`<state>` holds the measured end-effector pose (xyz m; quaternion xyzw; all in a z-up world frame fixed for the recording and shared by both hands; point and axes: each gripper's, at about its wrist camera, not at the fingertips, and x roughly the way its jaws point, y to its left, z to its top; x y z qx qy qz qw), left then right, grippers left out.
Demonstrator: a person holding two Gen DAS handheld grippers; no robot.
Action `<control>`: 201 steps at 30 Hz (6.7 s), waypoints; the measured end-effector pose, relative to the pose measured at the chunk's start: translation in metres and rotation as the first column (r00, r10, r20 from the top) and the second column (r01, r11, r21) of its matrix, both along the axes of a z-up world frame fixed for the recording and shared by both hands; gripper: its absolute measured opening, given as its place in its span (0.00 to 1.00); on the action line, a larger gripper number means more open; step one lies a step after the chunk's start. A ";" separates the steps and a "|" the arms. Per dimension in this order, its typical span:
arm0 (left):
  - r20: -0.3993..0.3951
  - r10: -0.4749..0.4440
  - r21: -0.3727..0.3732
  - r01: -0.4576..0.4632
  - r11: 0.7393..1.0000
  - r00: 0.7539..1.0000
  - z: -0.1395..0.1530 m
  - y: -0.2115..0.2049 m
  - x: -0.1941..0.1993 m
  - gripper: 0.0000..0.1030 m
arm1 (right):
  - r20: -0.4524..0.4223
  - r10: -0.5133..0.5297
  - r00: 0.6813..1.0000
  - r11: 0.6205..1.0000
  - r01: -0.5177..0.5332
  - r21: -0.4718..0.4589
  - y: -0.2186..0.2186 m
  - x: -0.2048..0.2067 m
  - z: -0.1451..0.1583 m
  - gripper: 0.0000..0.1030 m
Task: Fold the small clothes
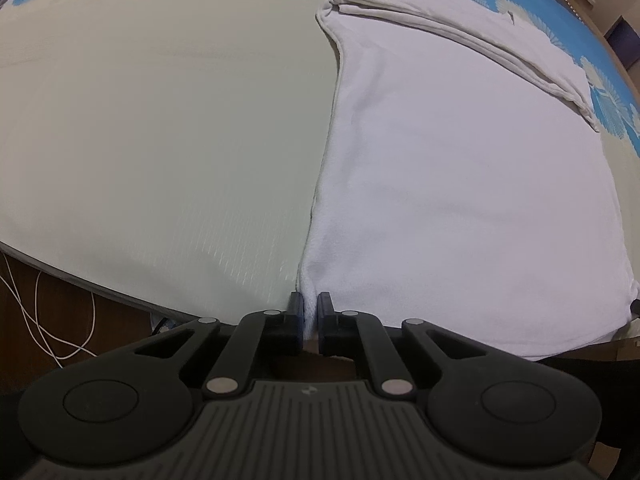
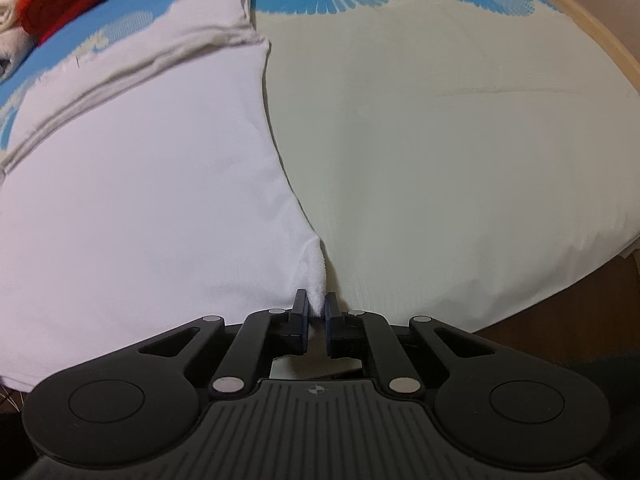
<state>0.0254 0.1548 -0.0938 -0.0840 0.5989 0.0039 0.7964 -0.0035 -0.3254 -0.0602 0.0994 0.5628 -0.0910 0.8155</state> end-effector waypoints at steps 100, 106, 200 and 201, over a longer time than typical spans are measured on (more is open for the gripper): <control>0.208 0.110 -0.023 -0.108 0.994 0.972 0.105 -0.008 0.146 0.23 | 0.261 -0.037 0.965 0.993 0.065 -0.098 -0.070 0.118 0.080 0.40; 0.204 0.106 -0.025 -0.103 0.994 0.973 0.104 -0.011 0.146 0.24 | 0.259 -0.032 0.965 0.993 0.061 -0.105 -0.070 0.115 0.081 0.40; 0.346 -0.380 0.168 0.341 0.925 0.858 0.011 -0.036 0.217 0.17 | 0.273 0.384 0.882 0.923 -0.379 -0.074 -0.017 0.223 -0.016 0.24; 0.349 -0.372 0.163 0.336 0.928 0.860 0.013 -0.034 0.219 0.13 | 0.273 0.384 0.882 0.923 -0.377 -0.080 -0.017 0.223 -0.016 0.16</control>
